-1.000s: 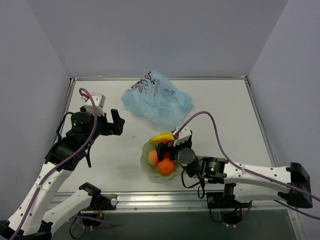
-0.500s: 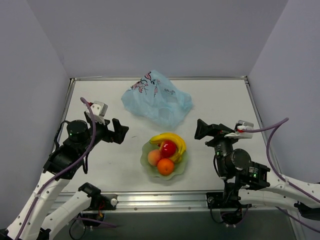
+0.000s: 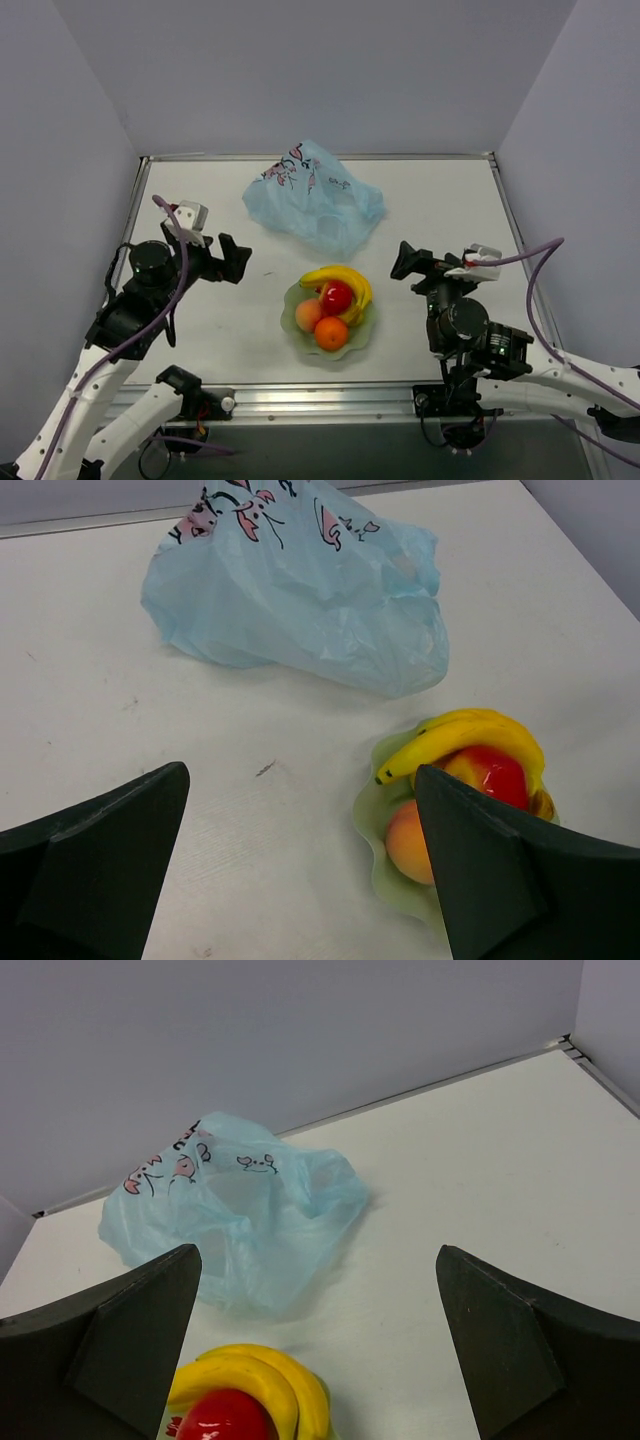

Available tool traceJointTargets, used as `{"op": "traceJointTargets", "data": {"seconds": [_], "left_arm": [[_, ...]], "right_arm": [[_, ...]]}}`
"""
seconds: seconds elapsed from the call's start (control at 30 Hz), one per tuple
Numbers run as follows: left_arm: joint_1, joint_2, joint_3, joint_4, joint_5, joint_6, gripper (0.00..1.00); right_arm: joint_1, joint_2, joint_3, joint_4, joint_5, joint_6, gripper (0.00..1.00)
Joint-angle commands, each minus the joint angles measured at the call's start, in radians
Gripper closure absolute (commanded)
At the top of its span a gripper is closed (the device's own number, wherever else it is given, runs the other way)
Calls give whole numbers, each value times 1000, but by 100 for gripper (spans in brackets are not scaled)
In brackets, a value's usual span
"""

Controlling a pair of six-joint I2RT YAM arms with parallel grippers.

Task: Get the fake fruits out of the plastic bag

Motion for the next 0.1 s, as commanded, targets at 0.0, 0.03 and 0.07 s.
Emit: {"op": "traceJointTargets", "data": {"seconds": [0.0,0.03,0.07], "left_arm": [[5,-14,42,42,-39,3,6],[5,-2,45,36,-48,-3,6],[5,6,55,33,-57,-8,6]], "right_arm": [[-2,-60,-8,16,58,-23,0],[-4,-68,-11,16,58,-23,0],[-4,-74,-15,16,58,-21,0]]}}
